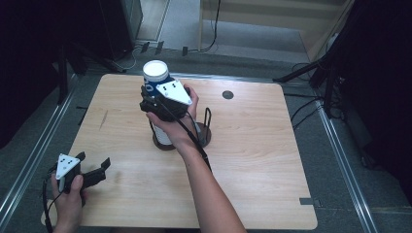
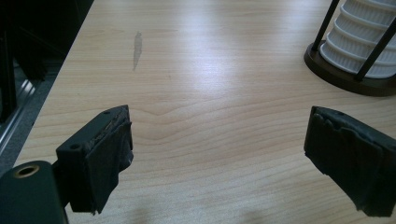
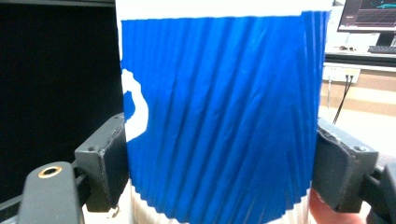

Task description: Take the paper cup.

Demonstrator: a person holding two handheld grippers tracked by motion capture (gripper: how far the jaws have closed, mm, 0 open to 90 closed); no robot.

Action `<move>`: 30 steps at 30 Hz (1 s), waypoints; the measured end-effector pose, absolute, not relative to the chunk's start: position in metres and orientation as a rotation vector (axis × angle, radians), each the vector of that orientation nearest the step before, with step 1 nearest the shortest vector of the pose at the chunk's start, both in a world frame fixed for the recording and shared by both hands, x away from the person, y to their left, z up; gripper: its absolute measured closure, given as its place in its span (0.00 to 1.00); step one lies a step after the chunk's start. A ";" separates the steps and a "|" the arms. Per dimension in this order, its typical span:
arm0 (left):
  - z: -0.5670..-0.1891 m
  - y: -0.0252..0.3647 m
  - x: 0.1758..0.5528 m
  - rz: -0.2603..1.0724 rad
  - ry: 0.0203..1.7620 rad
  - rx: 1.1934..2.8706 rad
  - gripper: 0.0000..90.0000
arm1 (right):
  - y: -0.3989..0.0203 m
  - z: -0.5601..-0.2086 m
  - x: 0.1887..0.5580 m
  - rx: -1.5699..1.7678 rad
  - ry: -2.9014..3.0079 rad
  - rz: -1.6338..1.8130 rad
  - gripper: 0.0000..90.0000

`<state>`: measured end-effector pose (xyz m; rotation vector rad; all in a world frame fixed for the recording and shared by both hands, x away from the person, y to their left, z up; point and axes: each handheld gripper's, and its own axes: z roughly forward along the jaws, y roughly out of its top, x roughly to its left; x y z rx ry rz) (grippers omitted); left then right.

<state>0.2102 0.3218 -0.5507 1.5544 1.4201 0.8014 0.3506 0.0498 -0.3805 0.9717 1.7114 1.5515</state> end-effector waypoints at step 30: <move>-0.551 0.321 0.211 0.804 1.422 1.550 0.10 | 0.047 -0.361 0.349 0.948 1.678 1.572 0.21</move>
